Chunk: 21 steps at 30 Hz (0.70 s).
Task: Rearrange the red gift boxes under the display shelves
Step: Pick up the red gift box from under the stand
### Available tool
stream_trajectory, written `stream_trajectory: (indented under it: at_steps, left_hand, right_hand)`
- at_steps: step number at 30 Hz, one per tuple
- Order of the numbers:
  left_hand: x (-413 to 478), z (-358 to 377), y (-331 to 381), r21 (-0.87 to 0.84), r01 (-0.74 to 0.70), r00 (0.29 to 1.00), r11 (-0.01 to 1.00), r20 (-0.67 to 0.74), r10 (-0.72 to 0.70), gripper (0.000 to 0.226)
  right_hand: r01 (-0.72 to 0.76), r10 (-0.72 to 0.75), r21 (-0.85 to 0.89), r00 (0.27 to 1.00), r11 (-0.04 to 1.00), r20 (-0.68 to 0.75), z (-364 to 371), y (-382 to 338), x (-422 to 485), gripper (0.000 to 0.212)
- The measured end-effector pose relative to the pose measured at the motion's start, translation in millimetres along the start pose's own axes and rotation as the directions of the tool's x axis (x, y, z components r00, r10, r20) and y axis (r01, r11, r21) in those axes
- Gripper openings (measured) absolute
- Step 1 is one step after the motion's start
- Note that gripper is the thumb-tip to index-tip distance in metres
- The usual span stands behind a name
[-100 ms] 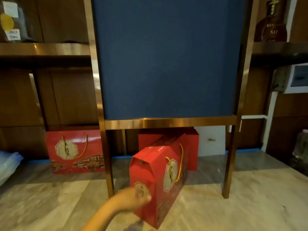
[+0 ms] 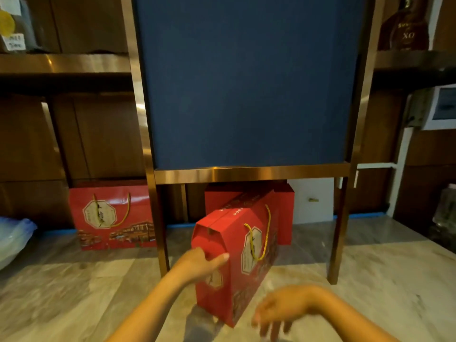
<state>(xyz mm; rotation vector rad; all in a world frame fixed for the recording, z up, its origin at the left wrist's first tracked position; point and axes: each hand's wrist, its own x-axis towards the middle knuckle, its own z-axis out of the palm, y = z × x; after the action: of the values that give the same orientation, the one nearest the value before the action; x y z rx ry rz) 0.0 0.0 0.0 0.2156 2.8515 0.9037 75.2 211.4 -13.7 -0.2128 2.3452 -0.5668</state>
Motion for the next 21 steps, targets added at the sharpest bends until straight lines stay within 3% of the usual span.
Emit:
stream_trajectory:
  at_steps: [2, 4, 10, 14, 21]
  left_hand:
    - [5.8, -2.1, 7.0, -0.103, 0.056, 0.992, 0.993, -0.105, -0.067, 0.116]
    - [10.0, 5.6, 11.8, -0.106, 0.067, 0.983, 0.992, -0.164, -0.084, 0.129]
    - [19.2, 22.3, 21.8, -0.188, 0.046, 0.912, 0.981, -0.393, -0.118, 0.121]
    - [23.9, 25.9, 17.5, -0.389, -0.066, 0.844, 0.919, -0.513, -0.156, 0.113]
    - [34.9, 21.9, 6.2, -0.436, -0.125, 0.821, 0.891, -0.55, -0.154, 0.113]
  right_hand:
    - [0.027, -0.027, 0.008, 0.996, 1.0, -0.089, -31.6, -10.1, 7.2, 0.045]
    - [0.019, -0.04, -0.077, 0.958, 0.997, -0.284, -53.0, -18.4, 13.5, 0.049]
    - [0.081, -0.052, 0.015, 0.764, 0.997, -0.643, -73.4, -14.1, 49.0, 0.066]
    - [0.114, -0.028, 0.066, 0.674, 0.991, -0.738, -68.2, -19.8, 63.6, 0.072]
    - [0.203, -0.034, 0.11, 0.597, 0.973, -0.802, -38.4, -32.9, 92.9, 0.079]
